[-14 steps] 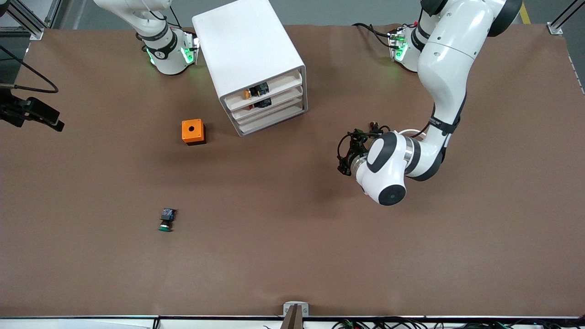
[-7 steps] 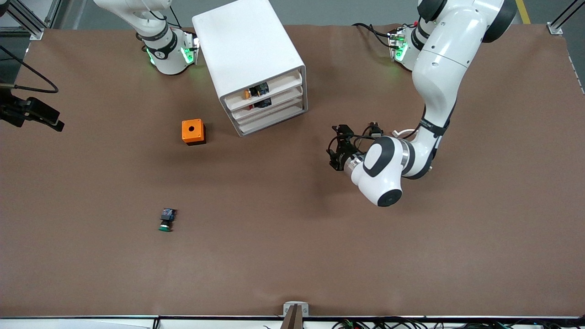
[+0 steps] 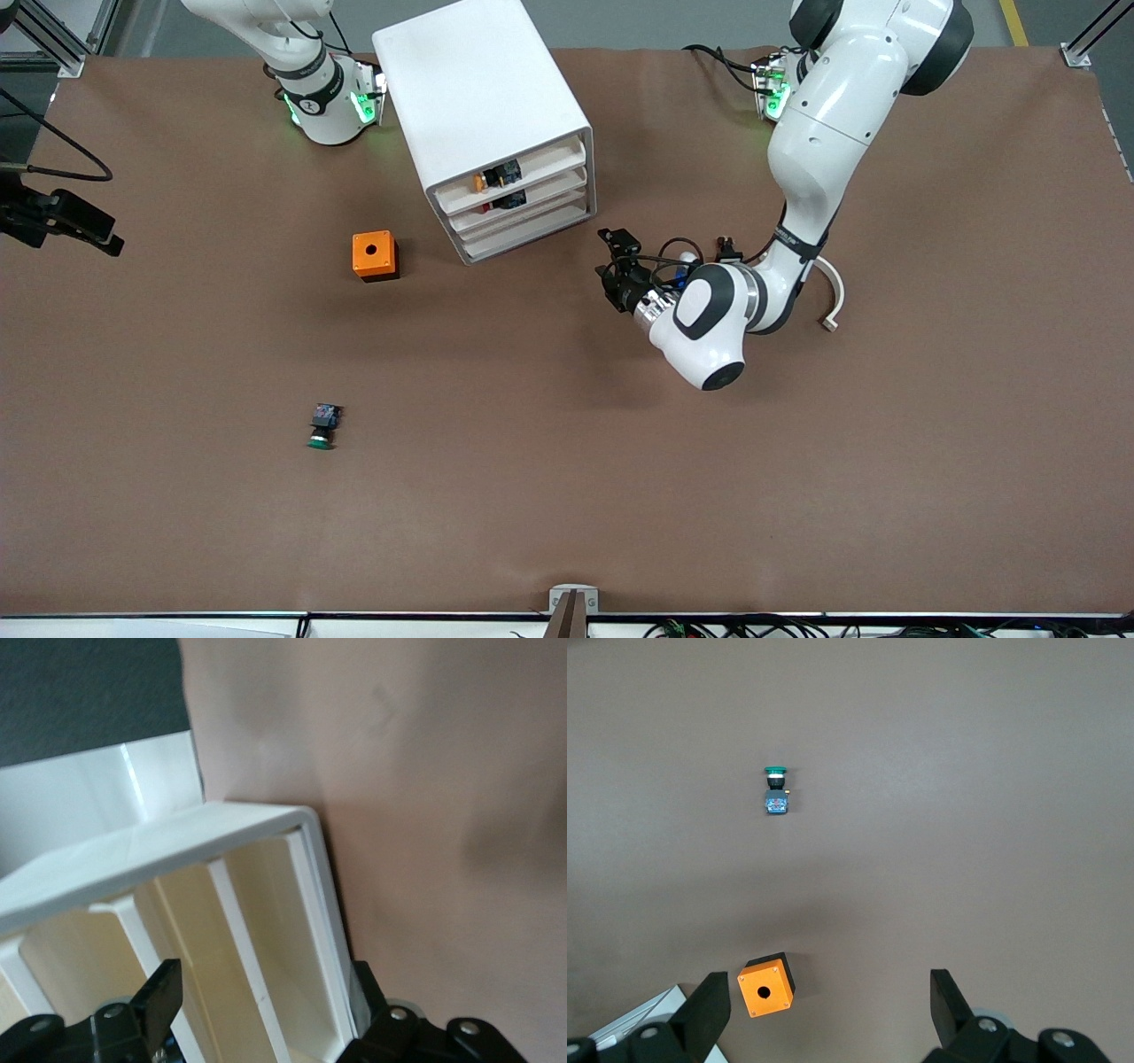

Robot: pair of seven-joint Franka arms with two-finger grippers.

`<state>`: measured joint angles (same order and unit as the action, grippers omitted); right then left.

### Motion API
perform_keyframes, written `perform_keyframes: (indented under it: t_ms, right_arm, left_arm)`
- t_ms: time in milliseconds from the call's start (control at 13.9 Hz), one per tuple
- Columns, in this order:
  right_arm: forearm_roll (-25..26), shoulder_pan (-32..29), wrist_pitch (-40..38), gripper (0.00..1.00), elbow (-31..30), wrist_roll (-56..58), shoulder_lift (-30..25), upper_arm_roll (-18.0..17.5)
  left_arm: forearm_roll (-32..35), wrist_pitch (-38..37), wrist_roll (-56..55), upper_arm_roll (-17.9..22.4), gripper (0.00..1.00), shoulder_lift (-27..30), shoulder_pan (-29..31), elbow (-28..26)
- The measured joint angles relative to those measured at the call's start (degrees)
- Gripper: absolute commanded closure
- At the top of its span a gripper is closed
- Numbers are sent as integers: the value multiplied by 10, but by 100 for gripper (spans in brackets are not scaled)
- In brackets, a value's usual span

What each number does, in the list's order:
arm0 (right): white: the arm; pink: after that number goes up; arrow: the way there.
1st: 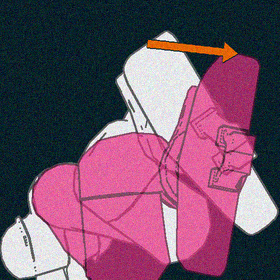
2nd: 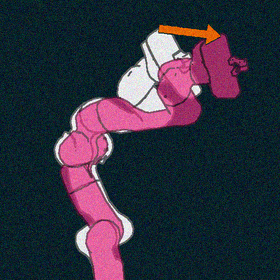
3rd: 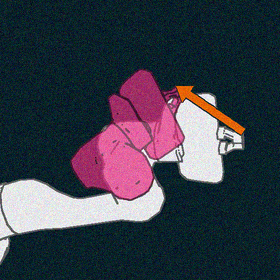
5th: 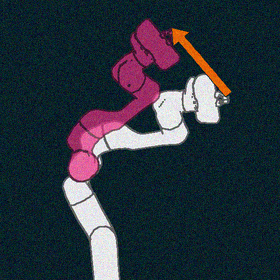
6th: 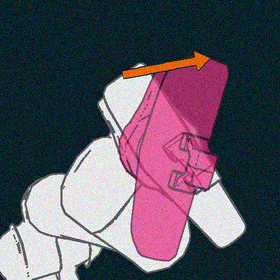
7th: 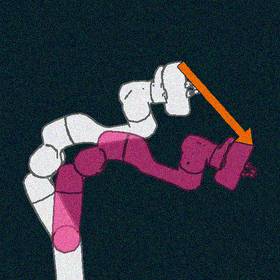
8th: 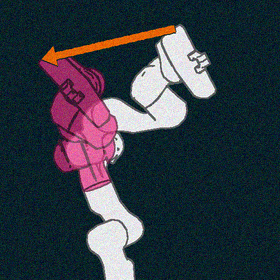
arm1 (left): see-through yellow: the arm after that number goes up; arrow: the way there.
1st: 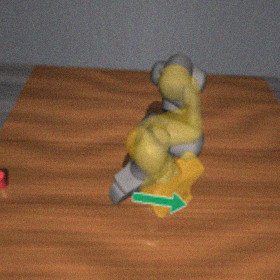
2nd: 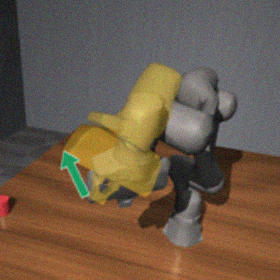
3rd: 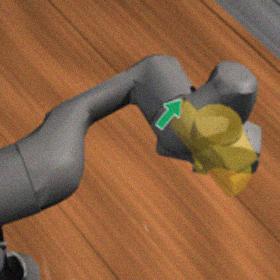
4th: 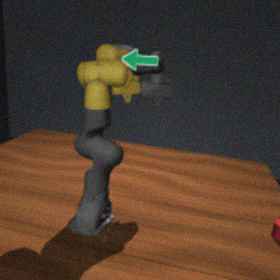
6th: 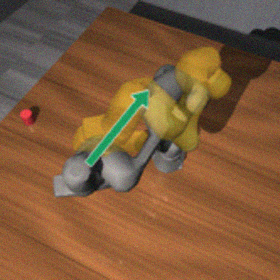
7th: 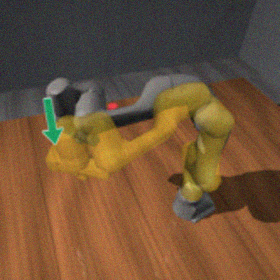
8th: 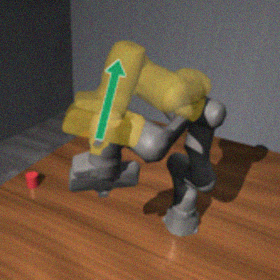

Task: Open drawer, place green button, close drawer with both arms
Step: 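Pull the drawer open with the left gripper while the right gripper reaches the button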

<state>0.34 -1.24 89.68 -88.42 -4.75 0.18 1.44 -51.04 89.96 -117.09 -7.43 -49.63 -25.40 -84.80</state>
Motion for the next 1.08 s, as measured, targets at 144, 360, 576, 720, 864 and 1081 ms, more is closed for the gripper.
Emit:
perform_keyframes:
  t_ms: [144,360,576,720,864,1081]
  right_arm:
    - [0,0,18,0,-6,0,9,-1]
    - [-2,5,47,0,-12,0,42,-3]
    - [-9,19,61,0,-13,-1,85,-5]
    - [-27,24,80,0,-13,-1,118,-6]
    - [-35,31,95,0,-13,-1,152,-8]
    - [-38,36,121,0,-13,-2,204,-21]
  left_arm:
    - [-23,0,-38,0,24,-8,-19,0]
    - [-57,0,-65,0,31,-23,-47,0]
    - [-86,1,-67,0,37,-38,-71,1]
    - [-93,1,-68,0,44,-42,-84,1]
    - [-96,2,-68,0,54,-44,-95,1]
    - [-98,15,-68,0,85,-48,-99,2]
